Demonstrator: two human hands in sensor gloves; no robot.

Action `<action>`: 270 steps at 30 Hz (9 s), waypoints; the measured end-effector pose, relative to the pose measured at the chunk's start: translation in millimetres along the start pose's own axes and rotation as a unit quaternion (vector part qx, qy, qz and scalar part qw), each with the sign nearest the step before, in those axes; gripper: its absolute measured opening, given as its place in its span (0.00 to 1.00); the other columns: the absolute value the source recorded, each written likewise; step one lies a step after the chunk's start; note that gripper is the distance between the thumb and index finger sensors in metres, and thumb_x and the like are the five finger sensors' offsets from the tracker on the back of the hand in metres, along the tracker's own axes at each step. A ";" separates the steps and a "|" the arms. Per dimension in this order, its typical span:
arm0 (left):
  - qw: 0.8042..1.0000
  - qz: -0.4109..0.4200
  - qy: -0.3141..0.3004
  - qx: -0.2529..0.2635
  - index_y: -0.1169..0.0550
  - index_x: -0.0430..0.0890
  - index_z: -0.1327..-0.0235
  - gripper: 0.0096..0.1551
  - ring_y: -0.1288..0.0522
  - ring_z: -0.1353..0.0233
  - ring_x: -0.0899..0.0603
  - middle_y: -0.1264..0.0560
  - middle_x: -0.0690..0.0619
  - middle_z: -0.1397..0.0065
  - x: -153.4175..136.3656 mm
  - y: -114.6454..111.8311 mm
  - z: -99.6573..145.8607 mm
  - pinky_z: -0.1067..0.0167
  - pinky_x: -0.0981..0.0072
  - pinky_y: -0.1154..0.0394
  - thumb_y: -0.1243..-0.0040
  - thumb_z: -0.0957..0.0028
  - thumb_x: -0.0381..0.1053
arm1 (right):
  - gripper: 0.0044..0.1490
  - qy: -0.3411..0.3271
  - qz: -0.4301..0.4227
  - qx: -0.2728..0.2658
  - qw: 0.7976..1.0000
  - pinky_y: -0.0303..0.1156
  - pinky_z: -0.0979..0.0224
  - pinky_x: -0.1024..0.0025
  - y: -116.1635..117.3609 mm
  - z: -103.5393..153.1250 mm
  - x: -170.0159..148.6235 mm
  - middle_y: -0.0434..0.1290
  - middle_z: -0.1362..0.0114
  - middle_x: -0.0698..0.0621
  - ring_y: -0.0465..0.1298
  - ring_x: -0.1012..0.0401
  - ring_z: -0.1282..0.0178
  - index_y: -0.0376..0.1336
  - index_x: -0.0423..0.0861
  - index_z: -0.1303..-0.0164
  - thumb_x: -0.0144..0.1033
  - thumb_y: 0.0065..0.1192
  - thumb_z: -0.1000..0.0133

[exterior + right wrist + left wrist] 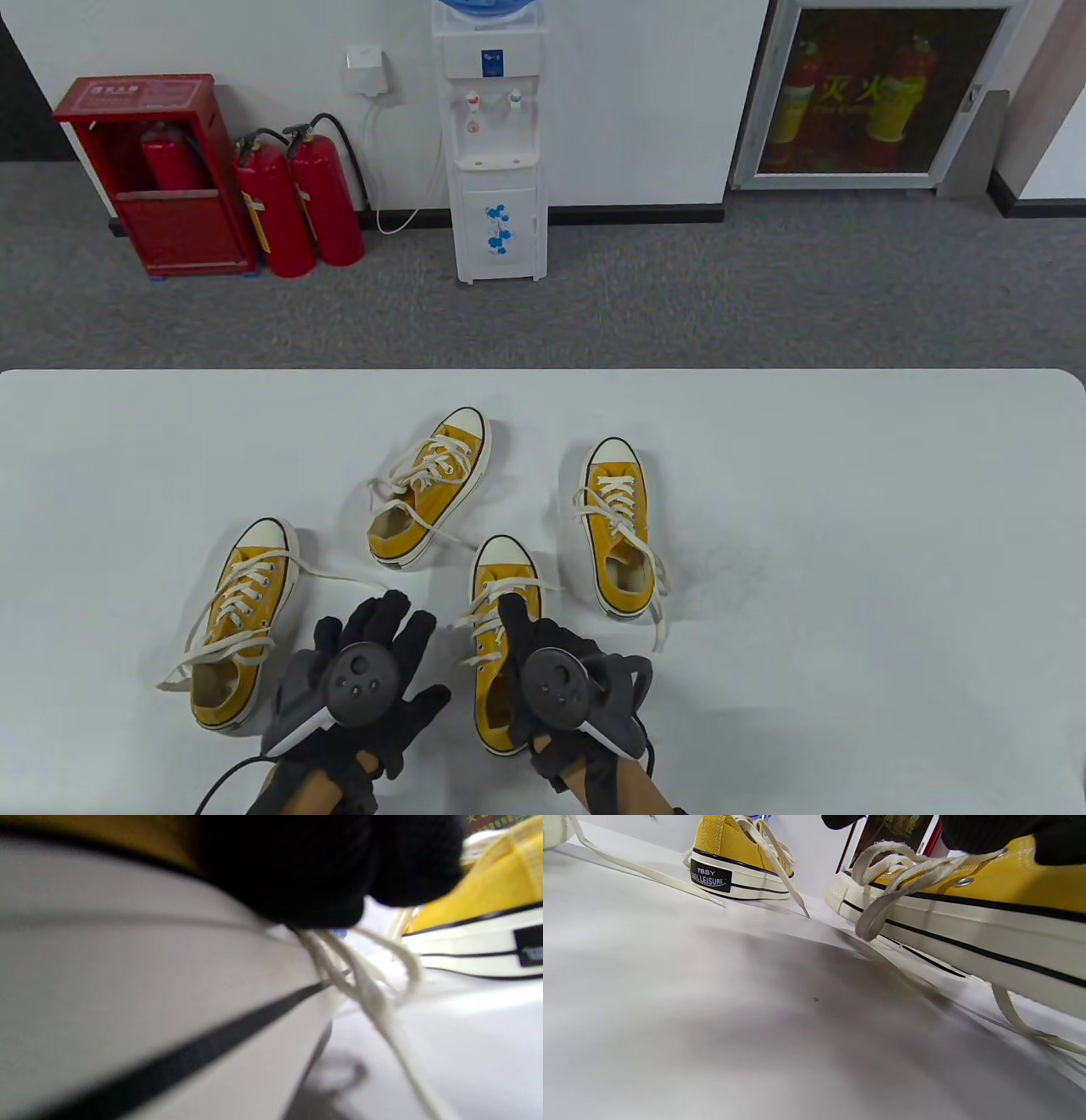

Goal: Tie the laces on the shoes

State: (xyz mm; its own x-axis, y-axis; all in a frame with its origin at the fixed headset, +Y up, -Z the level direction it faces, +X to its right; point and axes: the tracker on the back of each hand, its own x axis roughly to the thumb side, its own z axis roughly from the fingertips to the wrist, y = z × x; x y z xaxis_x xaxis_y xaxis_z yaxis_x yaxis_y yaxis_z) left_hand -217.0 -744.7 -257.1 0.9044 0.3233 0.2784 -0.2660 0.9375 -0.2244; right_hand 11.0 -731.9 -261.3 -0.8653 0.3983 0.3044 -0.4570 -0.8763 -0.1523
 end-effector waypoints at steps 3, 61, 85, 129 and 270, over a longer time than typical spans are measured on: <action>1.000 0.000 0.001 -0.002 0.50 0.53 0.16 0.52 0.61 0.13 0.28 0.63 0.43 0.11 -0.2 -0.1 -0.1 0.30 0.18 0.67 0.49 0.49 0.72 | 0.37 0.005 -0.006 0.021 1.000 0.82 0.54 0.63 7.7 2.0 -2.8 0.79 0.49 0.44 0.82 0.64 0.68 0.60 0.45 0.27 0.38 0.63 0.49; 1.000 -0.001 0.018 -0.014 0.50 0.53 0.16 0.51 0.60 0.13 0.27 0.62 0.42 0.11 -3.2 -1.1 -0.4 0.30 0.18 0.67 0.49 0.49 0.72 | 0.31 0.128 0.116 0.193 0.966 0.78 0.55 0.58 22.6 10.2 -38.8 0.77 0.46 0.47 0.80 0.63 0.68 0.73 0.45 0.45 0.45 0.79 0.57; 1.000 0.003 0.021 -0.007 0.50 0.53 0.16 0.51 0.60 0.13 0.27 0.62 0.42 0.11 -3.7 0.9 0.7 0.30 0.18 0.67 0.49 0.49 0.72 | 0.23 0.129 -0.067 0.040 0.988 0.83 0.77 0.71 -41.1 9.7 -55.4 0.86 0.70 0.57 0.80 0.72 0.93 0.78 0.53 0.50 0.47 0.78 0.54; 1.000 0.003 0.013 0.004 0.49 0.53 0.16 0.51 0.60 0.13 0.27 0.62 0.42 0.11 -3.5 2.3 1.8 0.30 0.18 0.67 0.49 0.49 0.72 | 0.38 0.116 -0.702 0.019 0.702 0.73 0.28 0.46 -15.3 11.1 -89.3 0.74 0.33 0.57 0.85 0.55 0.36 0.61 0.54 0.32 0.50 0.75 0.51; 0.854 0.517 -0.039 -0.025 0.30 0.56 0.25 0.35 0.14 0.76 0.57 0.16 0.54 0.44 20.1 7.4 -23.6 0.78 0.68 0.14 0.46 0.45 0.67 | 0.29 0.081 -0.474 0.081 0.873 0.81 0.82 0.77 -27.3 12.9 -56.2 0.81 0.44 0.53 0.81 0.73 0.86 0.69 0.49 0.38 0.38 0.72 0.50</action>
State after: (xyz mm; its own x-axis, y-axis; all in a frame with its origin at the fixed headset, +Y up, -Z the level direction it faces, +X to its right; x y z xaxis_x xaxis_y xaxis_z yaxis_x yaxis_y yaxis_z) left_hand -193.0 -734.3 -275.2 0.1682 0.9852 -0.0325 -0.8932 0.1383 -0.4278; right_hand 74.8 -733.8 -262.1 -0.1381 0.9869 0.0828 -0.9599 -0.1540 0.2345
